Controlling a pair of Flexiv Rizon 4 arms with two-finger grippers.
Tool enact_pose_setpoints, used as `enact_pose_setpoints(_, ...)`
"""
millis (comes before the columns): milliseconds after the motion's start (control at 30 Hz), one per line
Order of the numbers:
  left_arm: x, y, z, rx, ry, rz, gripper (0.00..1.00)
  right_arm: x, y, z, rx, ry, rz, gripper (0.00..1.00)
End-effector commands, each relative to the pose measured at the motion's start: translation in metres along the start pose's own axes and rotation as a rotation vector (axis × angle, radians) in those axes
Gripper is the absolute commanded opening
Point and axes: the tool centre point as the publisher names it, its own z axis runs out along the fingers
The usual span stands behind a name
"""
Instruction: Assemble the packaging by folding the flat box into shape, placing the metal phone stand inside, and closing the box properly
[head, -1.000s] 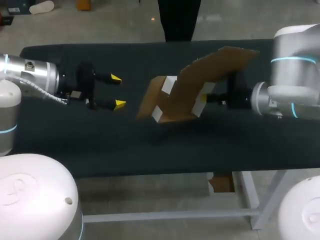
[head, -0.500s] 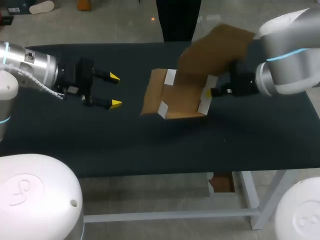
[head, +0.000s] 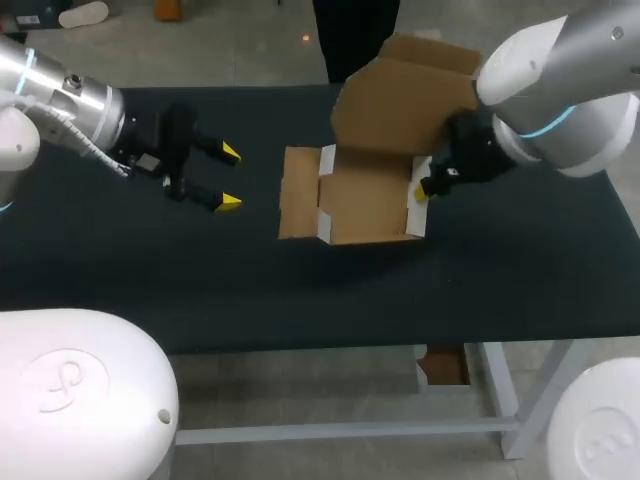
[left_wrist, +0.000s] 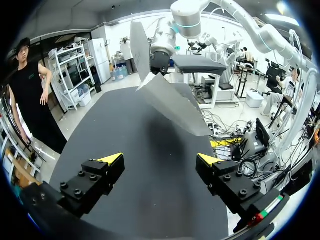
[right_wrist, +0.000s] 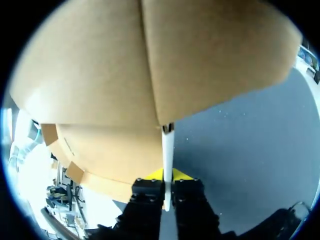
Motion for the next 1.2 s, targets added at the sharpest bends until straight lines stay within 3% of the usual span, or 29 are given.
enact_pose_setpoints(33, -0.002, 0.000, -0.001, -0.004, 0.015, 0.000, 1.00, 0.002, 0.003, -0.002, 0.146, -0.014, 0.002, 0.00)
enact_pose_setpoints(300, -0.002, 0.000, -0.001, -0.004, 0.015, 0.000, 1.00, 0.002, 0.003, -0.002, 0.146, -0.014, 0.002, 0.00)
enact_pose_setpoints(400, -0.002, 0.000, -0.001, -0.004, 0.015, 0.000, 1.00, -0.003, -0.004, -0.003, 0.169, -0.111, 0.071, 0.00)
enact_pose_setpoints(567, -0.002, 0.000, -0.001, -0.004, 0.015, 0.000, 1.00, -0.009, -0.013, -0.003, 0.164, -0.172, 0.143, 0.00)
enact_pose_setpoints(733, -0.002, 0.000, -0.001, -0.004, 0.015, 0.000, 1.00, -0.010, -0.016, 0.003, 0.222, -0.242, 0.194, 0.00)
enact_pose_setpoints(1200, -0.006, 0.008, -0.008, -0.026, 0.047, 0.060, 1.00, 0.001, -0.023, 0.024, 0.350, -0.333, 0.261, 0.00)
